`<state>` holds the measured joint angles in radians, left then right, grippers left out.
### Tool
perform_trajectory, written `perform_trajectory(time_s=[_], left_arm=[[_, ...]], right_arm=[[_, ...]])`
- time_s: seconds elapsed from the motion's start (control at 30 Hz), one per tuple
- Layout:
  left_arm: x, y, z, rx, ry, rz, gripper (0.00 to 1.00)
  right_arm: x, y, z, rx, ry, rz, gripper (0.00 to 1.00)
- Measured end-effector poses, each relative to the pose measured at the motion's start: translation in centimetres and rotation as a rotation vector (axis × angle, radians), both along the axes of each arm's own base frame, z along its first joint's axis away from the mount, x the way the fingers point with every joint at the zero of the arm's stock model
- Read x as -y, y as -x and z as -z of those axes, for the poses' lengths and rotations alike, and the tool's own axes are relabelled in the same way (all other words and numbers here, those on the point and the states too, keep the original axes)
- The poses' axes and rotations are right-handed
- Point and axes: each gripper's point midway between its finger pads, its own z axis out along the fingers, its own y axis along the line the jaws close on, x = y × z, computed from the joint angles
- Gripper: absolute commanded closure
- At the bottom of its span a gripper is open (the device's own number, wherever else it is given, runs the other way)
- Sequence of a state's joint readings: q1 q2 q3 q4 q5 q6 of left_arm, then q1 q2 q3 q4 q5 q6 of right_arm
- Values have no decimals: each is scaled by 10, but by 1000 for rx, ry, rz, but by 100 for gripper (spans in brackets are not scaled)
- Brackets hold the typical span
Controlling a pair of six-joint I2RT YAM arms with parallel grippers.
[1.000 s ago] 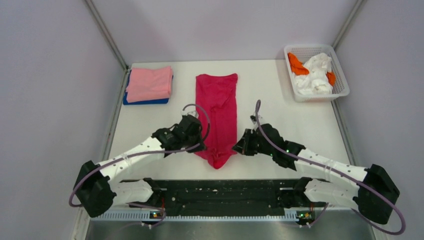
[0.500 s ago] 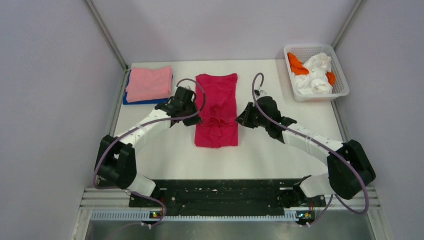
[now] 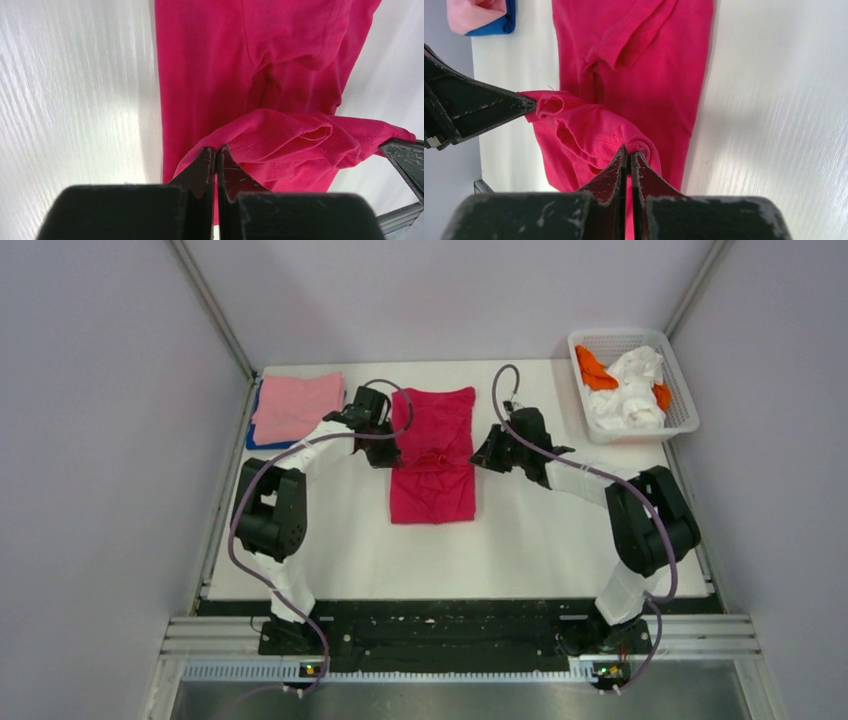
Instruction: Fold and stack the t-shirts
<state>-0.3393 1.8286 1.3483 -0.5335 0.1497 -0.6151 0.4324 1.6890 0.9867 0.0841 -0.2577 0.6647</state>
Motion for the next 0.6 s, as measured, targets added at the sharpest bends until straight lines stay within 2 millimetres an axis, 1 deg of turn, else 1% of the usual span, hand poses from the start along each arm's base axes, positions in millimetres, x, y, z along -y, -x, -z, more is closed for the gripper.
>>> perform_trajectory(time_s=[0.03,0.1,0.13,0.17,0.2,0.27,0.3,0.33,0.37,0.4,0.43,0.47,0.5,0.53,0.57,0.6], left_arm=[[0,-5,2,-1,0,3,100],[0,-11,5,-6,-1,6,84],[0,-12,7,-10,-3,8,71],[-1,-14,8,-17,-6,6,53],[-2,-17,9,-17,-9,7,44],[-5,-24,10,-12,-22,0,37],[-7,-28,9,-13,-27,-12,33],[-9,-31,6,-9,-28,-17,26],[-12,-34,2,-5,-29,-26,21],[-14,-38,-3,6,-31,-31,10],[-16,-43,-10,27,-29,-40,4],[-18,-44,-14,42,-32,-44,1],[-21,-43,-19,54,-30,-48,1],[-24,-39,-24,67,-27,-55,1],[-25,-34,-26,72,-24,-57,1],[-29,-23,-29,80,-21,-57,1]], right_arm=[[0,-4,3,-5,-1,0,100],[0,-12,8,-12,-2,-1,100],[0,-15,11,-17,-1,-4,96],[0,-18,13,-21,0,-6,90],[0,-23,16,-25,1,-6,76],[-1,-33,21,-29,8,-9,43],[-1,-40,22,-28,18,-14,31],[-1,-47,22,-25,24,-12,18],[-1,-53,20,-21,30,-6,13],[0,-58,16,-9,41,-4,11],[2,-61,13,1,51,0,11],[4,-62,9,14,58,3,10],[6,-62,5,26,65,5,7],[8,-59,3,37,74,5,5],[10,-53,0,47,83,-2,4],[13,-43,-2,55,100,-13,4]])
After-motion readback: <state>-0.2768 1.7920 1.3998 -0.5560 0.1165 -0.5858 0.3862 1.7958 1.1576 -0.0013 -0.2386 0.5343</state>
